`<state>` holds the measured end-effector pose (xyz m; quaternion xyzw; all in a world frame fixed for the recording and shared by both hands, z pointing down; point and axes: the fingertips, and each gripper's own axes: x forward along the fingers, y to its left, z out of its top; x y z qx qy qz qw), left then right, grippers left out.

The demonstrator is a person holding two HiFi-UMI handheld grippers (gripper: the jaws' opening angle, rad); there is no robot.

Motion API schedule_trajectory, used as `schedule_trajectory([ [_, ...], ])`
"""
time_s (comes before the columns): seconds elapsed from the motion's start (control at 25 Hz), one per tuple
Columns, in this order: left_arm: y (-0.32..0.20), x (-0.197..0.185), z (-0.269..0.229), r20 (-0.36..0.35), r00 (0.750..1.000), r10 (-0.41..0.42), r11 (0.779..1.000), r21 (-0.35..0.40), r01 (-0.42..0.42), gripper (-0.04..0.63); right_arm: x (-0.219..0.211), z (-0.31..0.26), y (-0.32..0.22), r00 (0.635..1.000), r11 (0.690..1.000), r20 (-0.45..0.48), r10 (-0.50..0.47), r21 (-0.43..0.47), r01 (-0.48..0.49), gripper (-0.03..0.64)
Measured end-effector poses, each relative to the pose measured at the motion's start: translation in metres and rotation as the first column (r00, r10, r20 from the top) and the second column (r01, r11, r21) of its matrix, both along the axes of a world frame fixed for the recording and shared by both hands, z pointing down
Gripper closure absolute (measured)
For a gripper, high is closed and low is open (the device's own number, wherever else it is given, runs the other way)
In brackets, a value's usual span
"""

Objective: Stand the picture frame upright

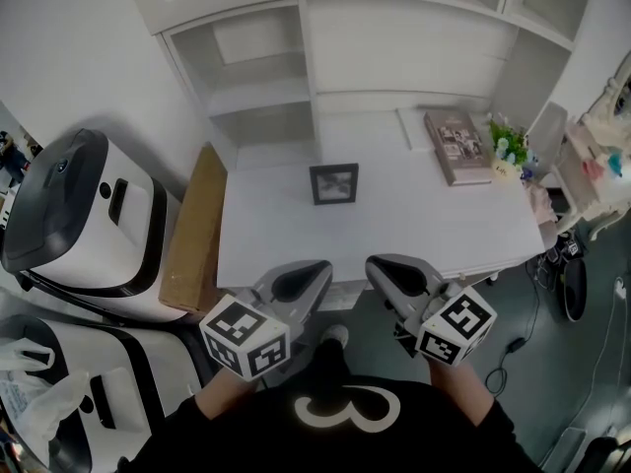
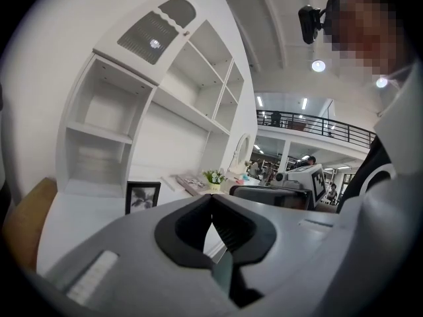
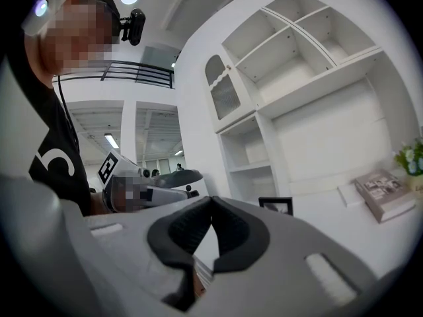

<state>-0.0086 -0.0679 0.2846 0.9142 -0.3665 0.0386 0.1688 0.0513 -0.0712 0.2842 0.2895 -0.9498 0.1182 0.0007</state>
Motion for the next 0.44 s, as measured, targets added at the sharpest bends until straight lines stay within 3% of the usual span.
schedule_trajectory([
  [0.44,0.0063,-0.0082,0.0045,0.027,0.999,-0.030,1.000,-0.003,0.030,0.585,0.0029,0.0098,0.0024,1.000,0.999,-0.011,0.024,-0.023,-0.024,0.614],
])
